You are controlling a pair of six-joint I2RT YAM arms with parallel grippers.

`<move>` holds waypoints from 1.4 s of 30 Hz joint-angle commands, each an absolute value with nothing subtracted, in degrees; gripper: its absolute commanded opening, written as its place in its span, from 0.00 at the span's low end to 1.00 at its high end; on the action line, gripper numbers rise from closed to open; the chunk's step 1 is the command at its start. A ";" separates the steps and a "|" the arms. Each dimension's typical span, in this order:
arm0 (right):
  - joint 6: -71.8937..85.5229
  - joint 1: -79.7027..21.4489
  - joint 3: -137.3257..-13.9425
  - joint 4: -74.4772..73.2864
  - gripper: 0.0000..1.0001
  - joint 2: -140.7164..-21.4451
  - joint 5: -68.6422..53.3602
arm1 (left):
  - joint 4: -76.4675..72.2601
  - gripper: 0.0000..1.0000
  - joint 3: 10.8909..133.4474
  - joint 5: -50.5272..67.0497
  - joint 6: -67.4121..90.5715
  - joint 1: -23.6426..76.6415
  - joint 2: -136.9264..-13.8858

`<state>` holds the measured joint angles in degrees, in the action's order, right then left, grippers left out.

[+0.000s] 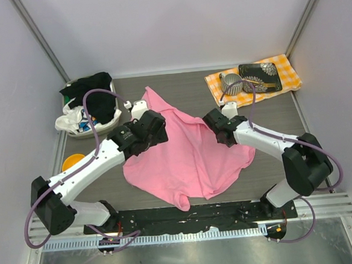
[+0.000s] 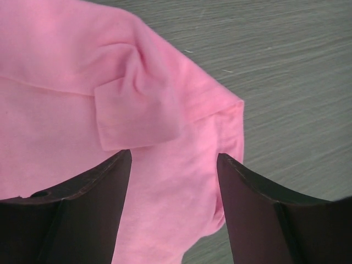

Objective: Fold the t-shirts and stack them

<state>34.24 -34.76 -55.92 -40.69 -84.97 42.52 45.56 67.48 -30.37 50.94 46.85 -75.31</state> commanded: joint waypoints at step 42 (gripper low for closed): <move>23.73 -35.16 -61.35 -29.09 0.19 -102.04 36.39 | 39.11 0.86 61.44 -26.28 47.37 39.64 -74.36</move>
<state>23.86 -34.81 -59.66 -30.39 -101.23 34.35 40.53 61.58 -25.85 48.49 39.99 -75.31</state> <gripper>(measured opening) 0.218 0.862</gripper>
